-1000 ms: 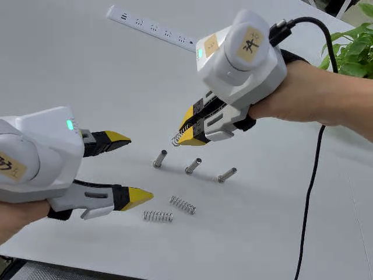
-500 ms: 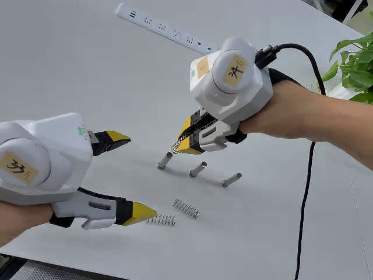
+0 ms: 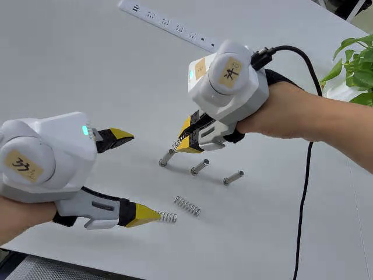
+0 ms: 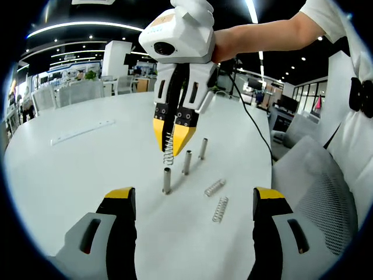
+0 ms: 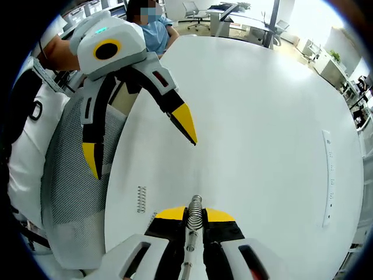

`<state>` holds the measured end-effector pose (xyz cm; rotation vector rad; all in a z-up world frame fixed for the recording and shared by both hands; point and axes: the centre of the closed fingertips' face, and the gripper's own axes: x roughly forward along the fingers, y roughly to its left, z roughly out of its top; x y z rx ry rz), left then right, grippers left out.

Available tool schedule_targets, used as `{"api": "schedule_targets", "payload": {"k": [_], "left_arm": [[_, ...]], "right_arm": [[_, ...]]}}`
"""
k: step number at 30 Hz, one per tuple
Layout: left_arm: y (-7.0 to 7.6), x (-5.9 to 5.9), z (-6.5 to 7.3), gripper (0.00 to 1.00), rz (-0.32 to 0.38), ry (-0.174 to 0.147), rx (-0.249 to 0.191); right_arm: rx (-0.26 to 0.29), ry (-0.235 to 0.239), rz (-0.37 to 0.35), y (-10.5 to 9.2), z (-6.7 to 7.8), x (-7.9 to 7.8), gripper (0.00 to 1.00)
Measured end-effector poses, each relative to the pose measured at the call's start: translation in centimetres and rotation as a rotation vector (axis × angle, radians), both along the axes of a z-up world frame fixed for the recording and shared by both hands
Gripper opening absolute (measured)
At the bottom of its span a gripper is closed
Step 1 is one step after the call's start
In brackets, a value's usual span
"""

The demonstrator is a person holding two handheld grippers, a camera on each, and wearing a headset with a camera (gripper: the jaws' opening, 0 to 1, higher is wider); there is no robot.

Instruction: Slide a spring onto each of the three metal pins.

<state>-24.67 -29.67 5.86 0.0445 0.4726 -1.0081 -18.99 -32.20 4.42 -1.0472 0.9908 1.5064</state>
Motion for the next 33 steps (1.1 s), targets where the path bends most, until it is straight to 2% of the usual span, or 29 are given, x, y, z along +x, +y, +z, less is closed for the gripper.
{"api": "schedule_targets", "payload": {"k": [33], "left_arm": [[-0.2, -0.2, -0.1, 0.81, 0.004, 0.015, -0.03]], "right_arm": [[-0.021, 0.003, 0.032, 0.4, -1.2, 0.0, 0.07]]}}
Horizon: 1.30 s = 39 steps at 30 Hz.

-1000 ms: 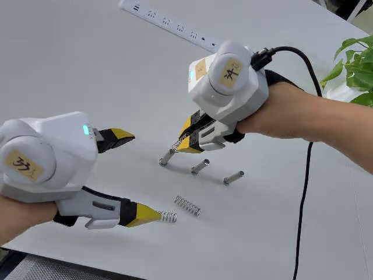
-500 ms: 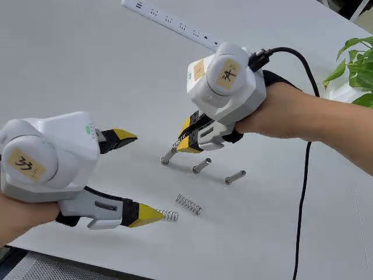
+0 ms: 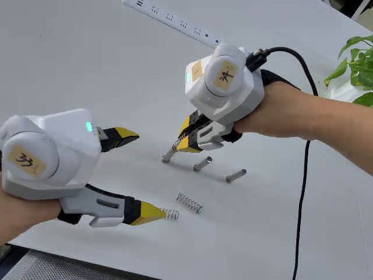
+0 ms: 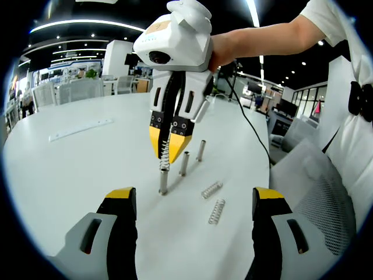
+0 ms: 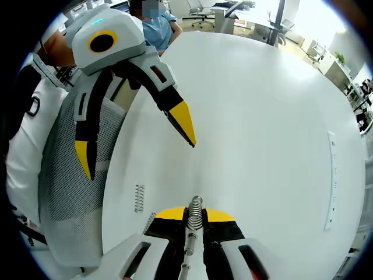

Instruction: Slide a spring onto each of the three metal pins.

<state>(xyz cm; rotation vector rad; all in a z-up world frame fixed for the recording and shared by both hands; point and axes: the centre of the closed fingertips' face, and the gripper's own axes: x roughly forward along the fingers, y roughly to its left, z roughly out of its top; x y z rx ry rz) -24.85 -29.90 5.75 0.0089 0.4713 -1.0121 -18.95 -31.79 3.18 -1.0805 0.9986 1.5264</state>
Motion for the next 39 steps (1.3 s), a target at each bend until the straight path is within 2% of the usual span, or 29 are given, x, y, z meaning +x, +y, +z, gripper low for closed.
{"api": "schedule_targets", "payload": {"k": [39], "left_arm": [[0.0, -0.1, -0.3, 0.79, 0.005, 0.014, -0.011]], "right_arm": [[-0.021, 0.004, 0.024, 0.0, -1.1, -0.4, 0.07]]}}
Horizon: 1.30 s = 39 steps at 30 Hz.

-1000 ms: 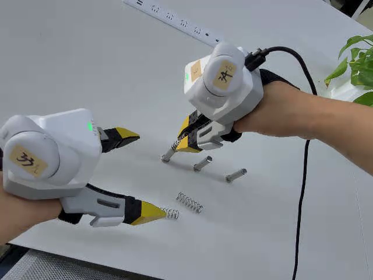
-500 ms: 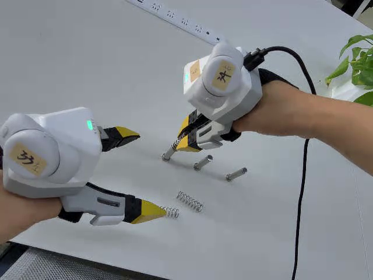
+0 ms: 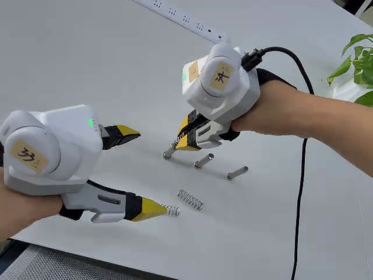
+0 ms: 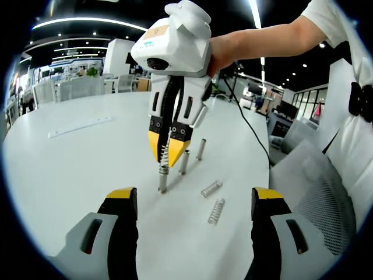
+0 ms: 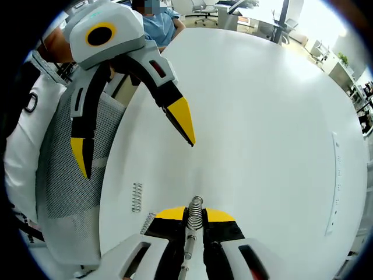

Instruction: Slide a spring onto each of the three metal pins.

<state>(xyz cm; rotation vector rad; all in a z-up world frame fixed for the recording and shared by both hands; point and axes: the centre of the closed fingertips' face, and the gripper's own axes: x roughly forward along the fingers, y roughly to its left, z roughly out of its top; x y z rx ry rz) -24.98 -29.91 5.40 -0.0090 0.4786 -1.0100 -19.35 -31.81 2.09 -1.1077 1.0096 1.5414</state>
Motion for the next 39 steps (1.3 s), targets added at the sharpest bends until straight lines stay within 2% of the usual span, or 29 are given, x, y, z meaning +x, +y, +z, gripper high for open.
{"api": "schedule_targets", "payload": {"k": [39], "left_arm": [[0.0, 0.2, -0.1, 0.78, 0.011, 0.013, -0.023]], "right_arm": [[-0.005, -0.006, 0.024, 0.1, -1.6, -0.2, 0.08]]}}
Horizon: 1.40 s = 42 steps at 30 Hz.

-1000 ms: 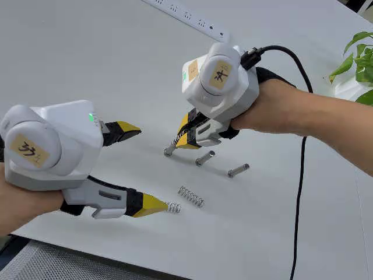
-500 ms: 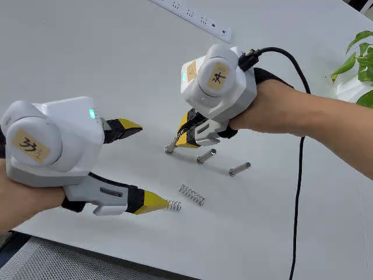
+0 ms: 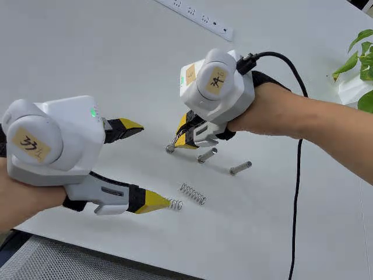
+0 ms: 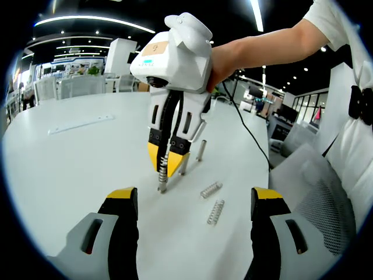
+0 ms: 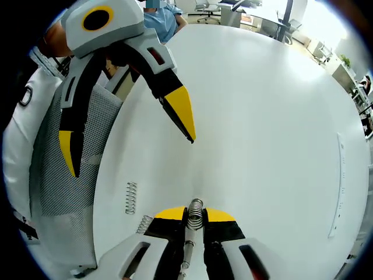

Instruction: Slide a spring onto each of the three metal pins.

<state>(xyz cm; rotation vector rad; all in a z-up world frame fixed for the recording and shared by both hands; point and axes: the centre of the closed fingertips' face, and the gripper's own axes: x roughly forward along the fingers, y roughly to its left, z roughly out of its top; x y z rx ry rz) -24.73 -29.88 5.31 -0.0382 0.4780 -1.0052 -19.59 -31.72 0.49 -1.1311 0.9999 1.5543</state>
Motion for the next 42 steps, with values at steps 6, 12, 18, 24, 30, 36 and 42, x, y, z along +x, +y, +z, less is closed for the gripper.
{"api": "schedule_targets", "payload": {"k": [6, 12, 18, 24, 30, 36, 42], "left_arm": [[0.0, 0.0, 0.0, 0.78, -0.002, 0.0, 0.001], [0.0, 0.1, -0.1, 0.78, -0.004, 0.002, -0.001], [0.0, 0.1, -0.2, 0.78, -0.007, 0.005, -0.001], [-0.1, 0.0, -0.2, 0.77, -0.01, 0.008, -0.001], [-0.2, 0.0, -0.2, 0.77, -0.012, 0.009, -0.001], [-0.2, 0.0, -0.2, 0.77, -0.012, 0.01, 0.0], [-0.3, -0.1, -0.2, 0.77, -0.014, 0.01, 0.001]], "right_arm": [[0.003, 0.0, 0.0, 0.0, -0.4, 0.0, 0.08], [0.006, -0.003, -0.001, 0.0, -0.9, 0.0, 0.08], [0.009, -0.005, -0.009, 0.0, -1.6, 0.0, 0.08], [0.016, -0.006, -0.017, 0.0, -2.0, 0.0, 0.08], [0.022, -0.007, -0.022, 0.0, -2.6, 0.0, 0.08], [0.023, -0.006, -0.026, 0.0, -2.8, 0.2, 0.08], [0.025, -0.009, -0.029, 0.1, -2.9, 0.3, 0.11]]}}
